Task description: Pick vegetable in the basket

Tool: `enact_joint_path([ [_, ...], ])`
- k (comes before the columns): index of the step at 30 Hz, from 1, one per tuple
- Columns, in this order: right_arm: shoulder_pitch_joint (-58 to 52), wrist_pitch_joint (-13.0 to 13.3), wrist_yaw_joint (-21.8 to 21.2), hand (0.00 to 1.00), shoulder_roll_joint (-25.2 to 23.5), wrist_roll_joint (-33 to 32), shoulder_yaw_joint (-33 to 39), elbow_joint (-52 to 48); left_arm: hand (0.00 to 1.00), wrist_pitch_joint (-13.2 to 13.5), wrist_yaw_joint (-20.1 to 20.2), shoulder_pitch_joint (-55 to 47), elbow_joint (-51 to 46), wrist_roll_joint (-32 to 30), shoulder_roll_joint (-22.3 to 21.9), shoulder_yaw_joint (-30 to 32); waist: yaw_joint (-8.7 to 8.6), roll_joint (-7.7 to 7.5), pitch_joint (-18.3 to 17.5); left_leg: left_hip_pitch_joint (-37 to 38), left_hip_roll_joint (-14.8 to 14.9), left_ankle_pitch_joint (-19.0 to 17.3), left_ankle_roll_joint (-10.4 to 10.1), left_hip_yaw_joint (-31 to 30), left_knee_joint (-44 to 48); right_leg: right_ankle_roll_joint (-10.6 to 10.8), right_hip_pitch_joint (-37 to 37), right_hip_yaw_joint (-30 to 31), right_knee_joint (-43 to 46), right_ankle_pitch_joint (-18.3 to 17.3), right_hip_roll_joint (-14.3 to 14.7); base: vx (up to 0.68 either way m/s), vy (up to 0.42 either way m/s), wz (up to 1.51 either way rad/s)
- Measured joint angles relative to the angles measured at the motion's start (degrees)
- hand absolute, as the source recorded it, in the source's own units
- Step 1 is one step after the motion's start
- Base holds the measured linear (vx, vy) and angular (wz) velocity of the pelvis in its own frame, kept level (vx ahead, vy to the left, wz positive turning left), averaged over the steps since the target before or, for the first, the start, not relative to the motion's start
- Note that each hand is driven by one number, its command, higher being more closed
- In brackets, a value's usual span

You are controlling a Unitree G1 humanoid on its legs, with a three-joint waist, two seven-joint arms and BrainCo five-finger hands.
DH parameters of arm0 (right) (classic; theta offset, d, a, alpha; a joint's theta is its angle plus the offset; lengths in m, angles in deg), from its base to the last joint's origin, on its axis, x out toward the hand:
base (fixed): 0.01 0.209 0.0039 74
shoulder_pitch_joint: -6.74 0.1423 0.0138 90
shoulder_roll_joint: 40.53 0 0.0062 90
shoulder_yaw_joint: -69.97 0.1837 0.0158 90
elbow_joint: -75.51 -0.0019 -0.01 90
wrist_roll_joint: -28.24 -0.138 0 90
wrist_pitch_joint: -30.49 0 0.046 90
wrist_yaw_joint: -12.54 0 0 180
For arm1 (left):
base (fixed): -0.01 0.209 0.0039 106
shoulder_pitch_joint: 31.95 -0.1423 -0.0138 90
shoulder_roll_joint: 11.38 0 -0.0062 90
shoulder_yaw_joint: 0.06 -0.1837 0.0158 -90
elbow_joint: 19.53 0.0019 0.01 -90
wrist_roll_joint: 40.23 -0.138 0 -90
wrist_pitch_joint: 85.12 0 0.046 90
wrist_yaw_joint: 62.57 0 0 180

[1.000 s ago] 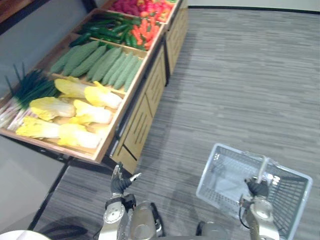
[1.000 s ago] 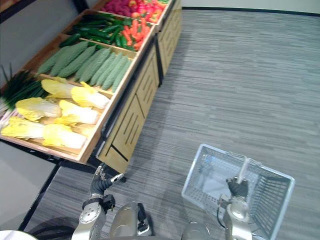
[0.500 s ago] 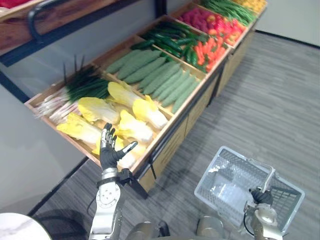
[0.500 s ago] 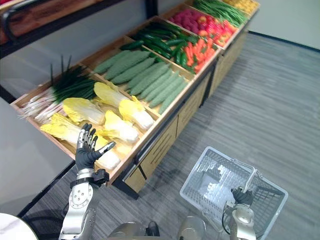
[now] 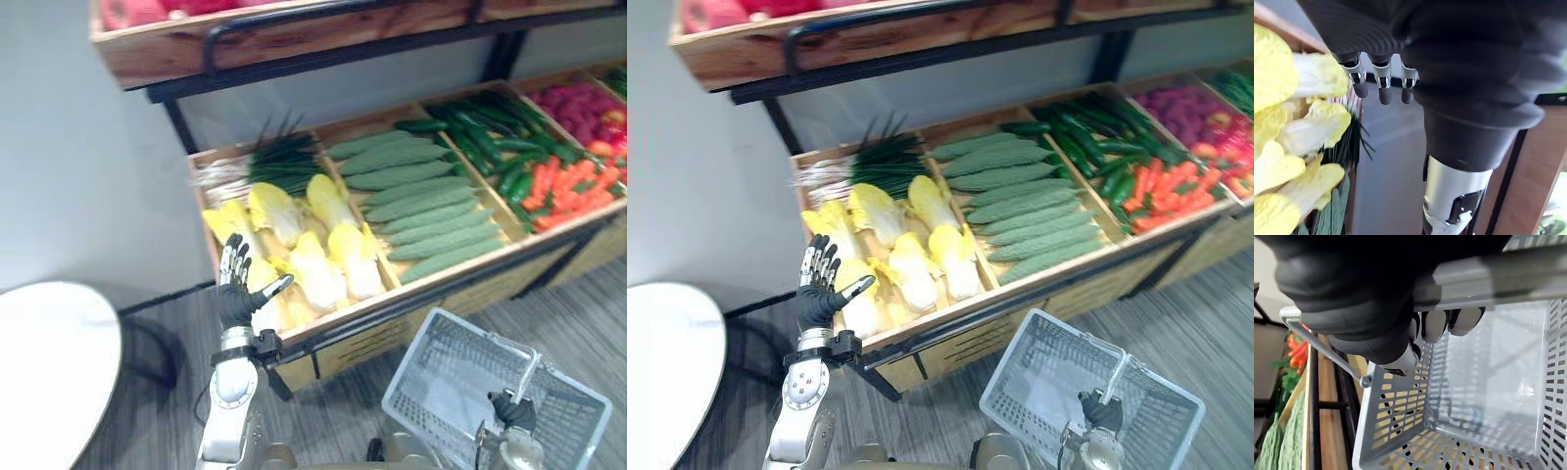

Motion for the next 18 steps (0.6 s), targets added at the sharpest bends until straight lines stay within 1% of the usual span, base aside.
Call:
enact_joint_path([
  [1,0.01,0.03,-0.05,1.00,-0.05,0.00,0.01,0.42,0.00,-0.17,0.00,0.15,0.96,-0.91,0.68,-0.13,0.19,-0.17,-0.10,0.35,-0.51,0.45,-0.38,0.15,-1.28,0.29,-0.02,0.30,-0.56,0.39,0.19,-0.05,0.036,0.06],
  [2,0.02,0.18,-0.27,1.00,-0.19,0.01,0.05,1.92,0.00,-0.61,0.01,0.64,3.34,-3.14,1.94,-0.58,0.26,-0.66,-0.37,0.82,-1.70,1.59,-0.58,0.07,-3.68,0.55,-0.02,1.07,-1.80,1.25,0.26,-0.02,0.038,-0.04],
  [3,0.11,0.22,-0.39,1.00,-0.44,0.00,0.31,3.45,0.00,-1.31,-0.11,1.41,6.04,-5.05,3.13,-0.80,0.16,-0.74,-0.86,1.23,-2.61,3.15,-1.14,-0.06,-5.97,0.48,-0.02,1.61,-2.98,2.54,0.29,0.00,0.038,-0.06],
  [4,0.16,0.23,-0.40,1.00,-0.57,-0.01,0.36,4.05,0.00,-1.65,-0.23,1.92,7.36,-5.85,3.63,-1.04,0.16,-0.96,-0.98,1.55,-3.23,3.91,-1.08,-0.03,-7.22,0.61,-0.04,2.27,-3.56,2.99,0.30,0.02,0.048,-0.08],
  [5,0.18,0.25,-0.71,1.00,-0.92,-0.05,0.39,4.74,0.00,-2.51,-0.61,2.72,9.52,-8.42,4.10,-1.45,-0.36,-1.69,-1.04,2.19,-4.12,5.20,-1.15,0.16,-9.60,0.55,-0.07,3.00,-4.63,3.81,0.32,0.01,0.050,-0.06],
  [6,0.43,0.34,-1.05,1.00,-1.16,-0.13,0.31,5.22,0.00,-2.96,-1.12,3.42,11.50,-10.08,4.52,-1.99,-1.22,-2.30,-1.25,2.60,-4.90,6.27,-1.16,0.30,-11.60,0.58,-0.07,4.30,-5.84,4.57,0.57,0.01,0.041,-0.03],
  [7,0.69,0.56,-1.09,1.00,-1.21,-0.12,0.30,5.68,0.00,-3.20,-1.16,3.74,12.35,-10.66,4.76,-2.16,-1.61,-2.54,-1.47,2.64,-5.33,6.71,-1.07,0.40,-12.34,0.68,-0.10,4.71,-6.49,4.89,0.71,0.01,0.043,-0.08],
  [8,1.39,0.65,-1.14,1.00,-1.13,-0.10,0.27,6.70,0.00,-3.83,-1.17,4.79,14.46,-12.03,5.66,-2.28,-2.21,-2.80,-1.92,2.86,-5.57,7.53,-1.09,0.79,-13.65,0.35,-0.11,5.41,-8.05,5.95,1.24,0.01,0.027,-0.13],
  [9,1.80,0.67,-1.20,1.00,-1.12,-0.01,0.21,7.02,0.00,-4.08,-1.18,5.40,15.54,-12.69,5.97,-2.28,-2.56,-2.90,-2.07,3.09,-5.73,7.95,-1.05,1.12,-14.26,0.50,-0.07,5.97,-8.90,6.43,1.44,-0.01,0.038,-0.34],
  [10,2.47,0.81,-1.39,1.00,-0.91,0.08,-0.12,7.43,0.00,-4.71,-1.19,8.01,18.82,-13.84,7.04,-2.30,-2.85,-2.81,-2.11,3.72,-6.18,9.09,-1.05,1.76,-16.39,0.48,-0.10,7.09,-10.77,7.79,1.99,-0.02,0.016,-0.30],
  [12,2.61,0.86,-1.49,1.00,-0.87,0.12,-0.21,7.86,0.00,-5.18,-1.24,9.68,20.46,-14.72,7.77,-2.26,-3.14,-2.67,-2.14,3.80,-6.26,9.68,-1.06,2.11,-17.26,0.28,-0.10,7.35,-11.93,8.66,2.32,-0.02,0.003,-0.20],
  [14,3.25,0.88,-1.94,1.00,-0.78,0.12,-0.26,8.30,0.00,-6.24,-1.58,12.52,23.08,-17.47,9.83,-2.17,-4.56,-2.53,-2.11,4.04,-6.46,10.73,-1.14,2.56,-18.67,0.05,-0.50,7.79,-13.53,9.91,2.79,-0.02,-0.011,-0.15],
  [16,3.93,0.88,-2.24,1.00,-0.51,0.13,-0.40,8.32,0.00,-6.73,-2.00,14.71,25.35,-18.84,10.95,-2.16,-5.06,-2.36,-2.02,3.56,-6.55,11.17,-1.18,3.25,-19.32,-0.03,-1.51,8.85,-14.28,10.78,3.23,-0.07,-0.007,-0.27],
  [17,4.47,0.88,-2.31,1.00,0.00,0.16,-0.99,8.33,0.00,-7.18,-2.73,16.77,27.54,-20.14,11.54,-2.05,-5.90,-2.24,-1.98,2.54,-6.61,11.42,-1.06,3.30,-19.37,-0.08,-2.61,9.31,-14.75,11.47,3.35,-0.10,-0.009,-0.30],
  [18,4.76,0.94,-2.34,1.00,0.56,0.17,-1.30,8.32,0.00,-7.90,-2.81,19.26,29.70,-21.32,11.74,-2.12,-6.21,-2.00,-1.66,1.69,-6.68,11.66,-0.98,3.33,-19.46,-0.02,-3.33,9.74,-15.66,12.31,3.50,-0.08,-0.007,-0.24],
])
